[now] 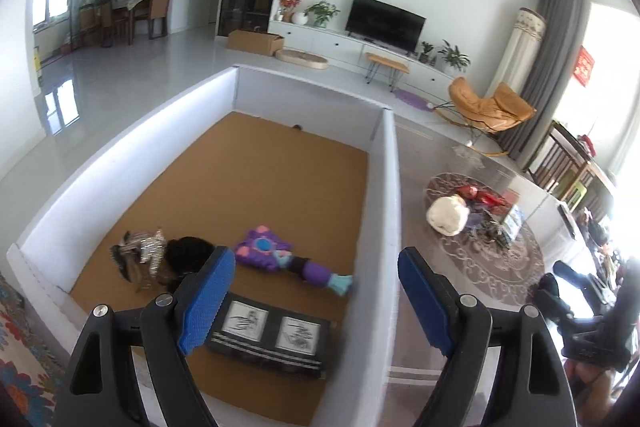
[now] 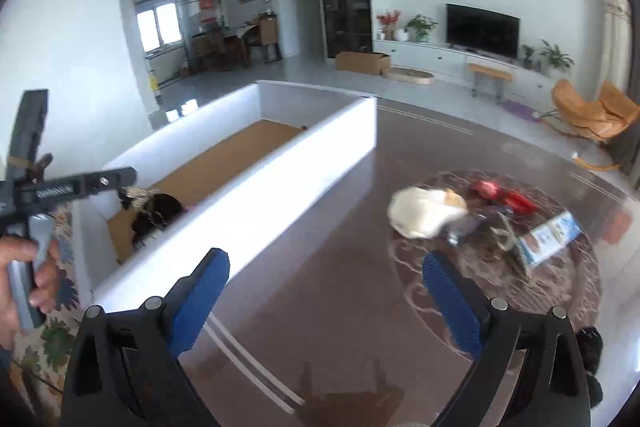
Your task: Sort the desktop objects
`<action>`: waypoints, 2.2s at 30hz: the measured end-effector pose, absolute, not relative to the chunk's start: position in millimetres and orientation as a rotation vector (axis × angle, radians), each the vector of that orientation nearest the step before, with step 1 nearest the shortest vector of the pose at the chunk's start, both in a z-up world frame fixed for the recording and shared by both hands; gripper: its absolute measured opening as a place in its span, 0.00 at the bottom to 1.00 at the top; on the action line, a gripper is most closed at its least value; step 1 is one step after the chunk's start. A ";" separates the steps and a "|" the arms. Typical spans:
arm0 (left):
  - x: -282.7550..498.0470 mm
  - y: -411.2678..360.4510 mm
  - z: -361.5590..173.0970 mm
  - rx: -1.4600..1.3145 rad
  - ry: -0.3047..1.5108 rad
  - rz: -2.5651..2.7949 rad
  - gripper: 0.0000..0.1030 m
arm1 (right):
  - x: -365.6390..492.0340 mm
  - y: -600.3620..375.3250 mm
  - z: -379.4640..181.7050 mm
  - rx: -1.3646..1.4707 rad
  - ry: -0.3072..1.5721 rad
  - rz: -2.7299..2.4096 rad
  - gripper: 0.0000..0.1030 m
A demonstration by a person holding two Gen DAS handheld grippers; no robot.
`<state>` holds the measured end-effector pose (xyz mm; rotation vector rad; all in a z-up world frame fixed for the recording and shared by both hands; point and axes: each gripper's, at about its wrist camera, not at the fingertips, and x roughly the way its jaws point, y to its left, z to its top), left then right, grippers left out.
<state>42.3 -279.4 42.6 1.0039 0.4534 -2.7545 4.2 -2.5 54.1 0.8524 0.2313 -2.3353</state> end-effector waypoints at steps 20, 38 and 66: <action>-68.3 -48.1 -58.8 1.445 0.170 -2.902 0.99 | -36.8 252.2 -47.9 1.403 0.141 -2.634 0.99; -110.8 -26.6 -88.8 1.473 -0.017 -2.804 1.00 | -94.8 250.2 -52.3 1.354 0.153 -2.638 1.00; -109.7 -27.7 -89.0 1.472 -0.013 -2.809 1.00 | -95.4 250.8 -52.0 1.354 0.154 -2.637 1.00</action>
